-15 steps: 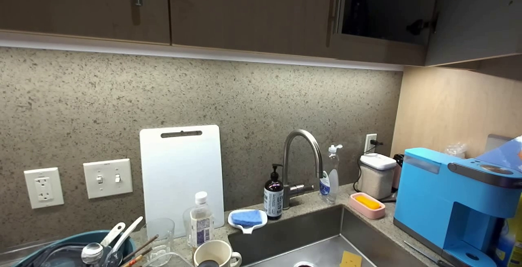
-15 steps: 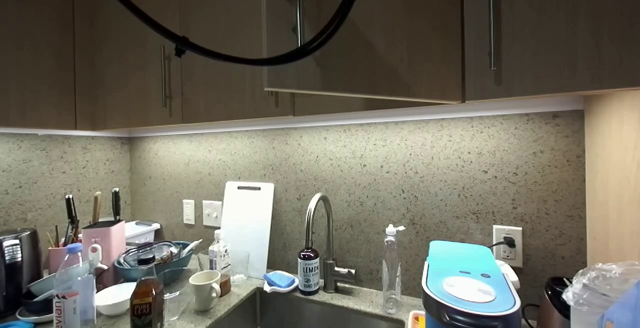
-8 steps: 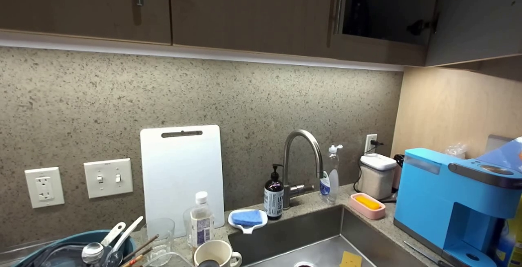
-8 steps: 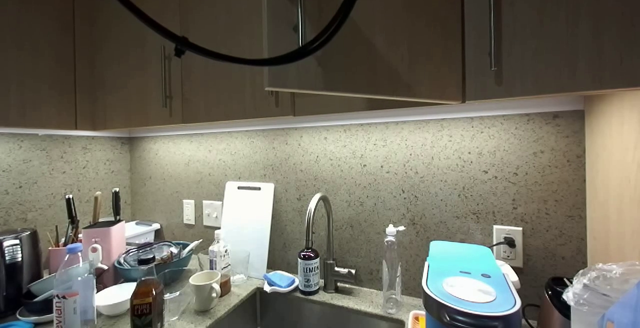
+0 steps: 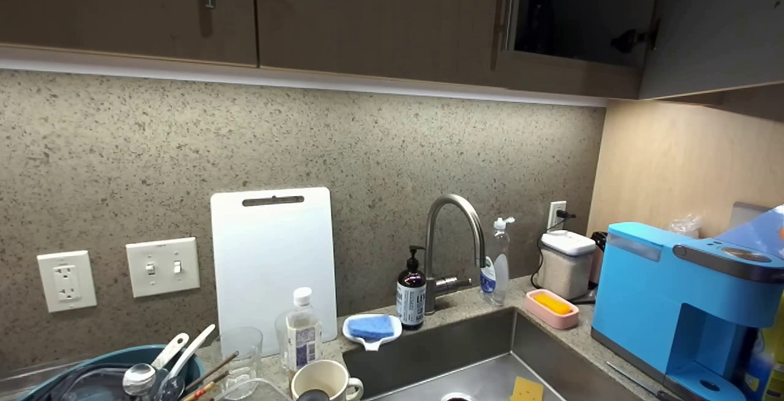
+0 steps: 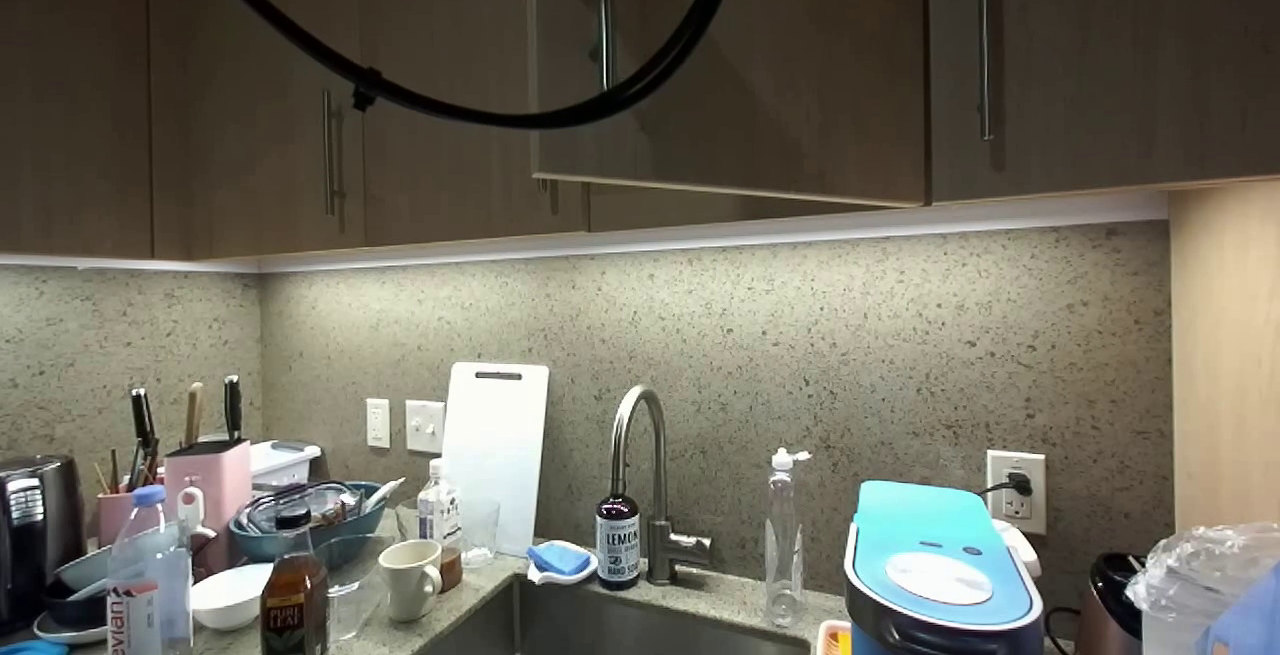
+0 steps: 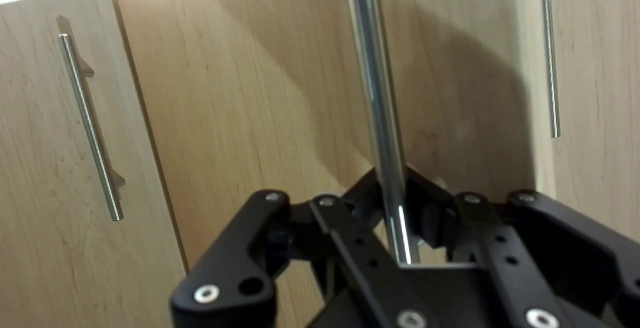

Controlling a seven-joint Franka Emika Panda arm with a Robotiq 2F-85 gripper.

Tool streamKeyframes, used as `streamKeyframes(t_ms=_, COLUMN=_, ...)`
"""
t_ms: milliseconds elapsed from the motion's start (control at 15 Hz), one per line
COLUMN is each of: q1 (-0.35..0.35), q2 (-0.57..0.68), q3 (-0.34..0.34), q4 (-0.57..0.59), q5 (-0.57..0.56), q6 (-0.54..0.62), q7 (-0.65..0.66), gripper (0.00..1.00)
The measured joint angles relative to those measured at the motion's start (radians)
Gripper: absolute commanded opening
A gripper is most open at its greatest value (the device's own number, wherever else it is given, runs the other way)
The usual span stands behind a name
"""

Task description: Open the top right cabinet door

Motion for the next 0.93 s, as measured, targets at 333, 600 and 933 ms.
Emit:
streamKeyframes(t_ms=333, q1=0.002, q2=-0.01, q3=-0.014, q4=0.001, q5=0.0, q6=-0.007, q7=-0.025, gripper=0.02)
streamKeyframes(t_ms=600, q1=0.011, q2=-0.019, q3=-0.029, q4=0.002, q5=0.0, q6=-0.014, q7=-0.044, gripper=0.02)
streamKeyframes(t_ms=933, q1=0.017, q2=-0.023, q3=-0.034, q4=0.002, q5=0.001, q6=-0.015, q7=-0.047, gripper=0.02)
